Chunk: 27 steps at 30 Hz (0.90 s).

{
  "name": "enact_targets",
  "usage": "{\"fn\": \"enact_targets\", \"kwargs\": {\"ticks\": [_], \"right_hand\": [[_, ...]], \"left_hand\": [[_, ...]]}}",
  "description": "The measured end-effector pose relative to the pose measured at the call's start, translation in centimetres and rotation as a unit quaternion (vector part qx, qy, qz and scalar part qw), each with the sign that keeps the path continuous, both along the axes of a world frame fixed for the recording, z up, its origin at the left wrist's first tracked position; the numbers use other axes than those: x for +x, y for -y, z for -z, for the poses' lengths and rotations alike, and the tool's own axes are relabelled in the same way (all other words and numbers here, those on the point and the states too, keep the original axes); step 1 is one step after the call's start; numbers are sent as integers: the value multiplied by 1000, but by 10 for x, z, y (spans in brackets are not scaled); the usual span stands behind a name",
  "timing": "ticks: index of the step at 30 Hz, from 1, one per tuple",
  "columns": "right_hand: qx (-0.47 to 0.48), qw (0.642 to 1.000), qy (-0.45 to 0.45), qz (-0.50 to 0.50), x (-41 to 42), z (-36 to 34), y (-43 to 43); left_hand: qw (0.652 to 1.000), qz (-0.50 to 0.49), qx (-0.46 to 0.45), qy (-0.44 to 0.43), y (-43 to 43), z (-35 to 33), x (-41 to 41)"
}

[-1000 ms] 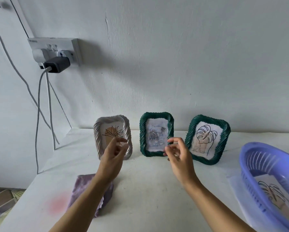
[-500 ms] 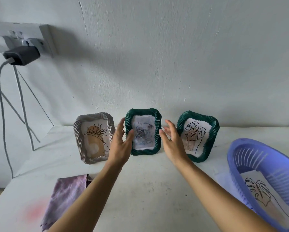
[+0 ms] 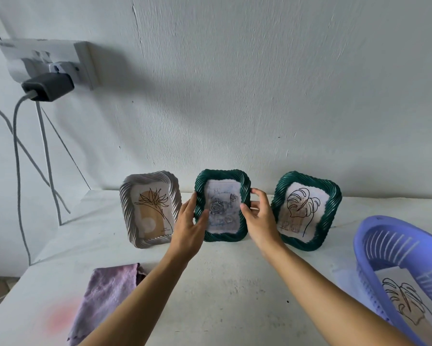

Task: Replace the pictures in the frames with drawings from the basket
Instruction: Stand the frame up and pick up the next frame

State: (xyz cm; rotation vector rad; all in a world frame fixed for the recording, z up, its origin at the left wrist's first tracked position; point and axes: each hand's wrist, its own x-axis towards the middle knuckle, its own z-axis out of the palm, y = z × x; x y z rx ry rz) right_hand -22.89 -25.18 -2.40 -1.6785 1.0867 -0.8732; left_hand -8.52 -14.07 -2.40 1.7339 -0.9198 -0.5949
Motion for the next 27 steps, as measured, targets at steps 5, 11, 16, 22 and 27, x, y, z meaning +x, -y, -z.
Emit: {"fn": "enact_targets", "kwargs": {"ticks": [5,11,16,22,27], "right_hand": [[31,999,35,-24,-19,0,-11],[52,994,85,-39,-54,-16,-41],[125,980,149,-44,-84,-25,-66],[175,973,134,-65,-111,-10,-102],[215,957,164,-108,-127,-9,-117]], "left_hand": [[1000,-2,2,22,-21,-4,-5],[999,-2,-8,42,-53,-11,-22],[1000,19,8,-16,-85,-15,-39],[997,37,24,-66,-119,-15,-64],[996,26,15,-84,-128,-23,-76]]}}
